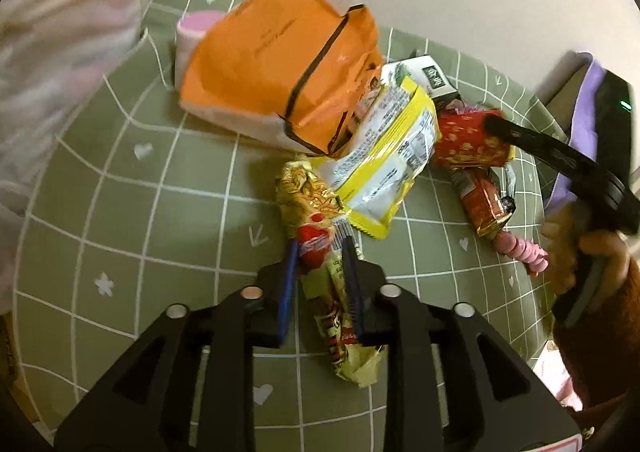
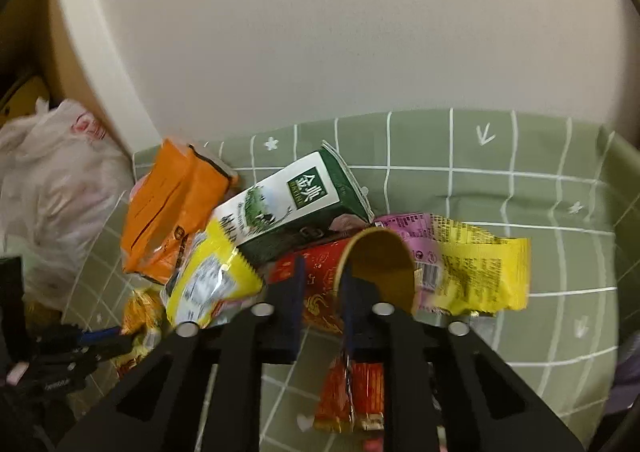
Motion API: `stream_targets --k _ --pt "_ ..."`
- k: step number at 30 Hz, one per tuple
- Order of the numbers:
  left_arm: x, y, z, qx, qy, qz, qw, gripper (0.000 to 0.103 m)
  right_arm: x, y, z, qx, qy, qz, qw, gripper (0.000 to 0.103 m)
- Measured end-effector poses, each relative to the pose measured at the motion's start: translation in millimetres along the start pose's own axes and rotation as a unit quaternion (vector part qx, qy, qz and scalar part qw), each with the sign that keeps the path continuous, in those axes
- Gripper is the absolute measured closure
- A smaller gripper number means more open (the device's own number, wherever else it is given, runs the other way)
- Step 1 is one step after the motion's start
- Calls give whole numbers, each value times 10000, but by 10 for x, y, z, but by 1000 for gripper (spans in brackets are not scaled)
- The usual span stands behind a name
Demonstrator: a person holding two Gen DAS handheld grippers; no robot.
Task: Collect trash
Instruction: 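Carry the wrapper and red cup to the yellow bag and release both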
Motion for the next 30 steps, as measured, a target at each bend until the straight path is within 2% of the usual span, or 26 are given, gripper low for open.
stream_targets --k 4,11,12,13,15,17,18,22,26,30 --pt "1 21 -36 -75 -132 -9 9999 59 -39 -48 344 146 -67 127 9998 96" --pt "-123 184 -139 -169 -157 264 9994 59 42 -170 817 433 -233 -73 9988 96" --pt "-129 204 -188 -247 -184 287 9991 60 64 -196 876 439 -260 -115 9986 96" --pt "-138 205 -214 -306 -220 293 9989 72 82 -215 917 438 -270 -132 9986 96" --pt "-122 214 -271 -435 -237 280 9984 86 107 -248 995 449 -330 -154 9983 96" --pt "-18 227 -229 -418 -334 201 9984 91 116 -272 1106 505 -448 -127 9976 96" --pt "78 241 -162 -356 -416 72 9985 94 123 -273 1151 532 -487 -119 9973 96" --pt "523 334 165 64 -853 -514 9950 94 172 -261 1434 761 -694 -159 9946 96" --pt "1021 546 552 837 -1136 -1286 9816 94 235 -207 1727 1050 -845 -232 9906 96" --pt "1346 796 758 1325 -1628 -1326 9687 94 297 -156 2098 1366 -1087 -193 9845 96"
Point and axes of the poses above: each gripper's, at about its wrist camera, not at the fingertips, and z roughly against the way its jaws point, x to its right, y to its top, the point moved 4 cm from there along -z, roughly the way its jaws point, and after that the axes turned 7 degrees about x, right-handed, at the moved point
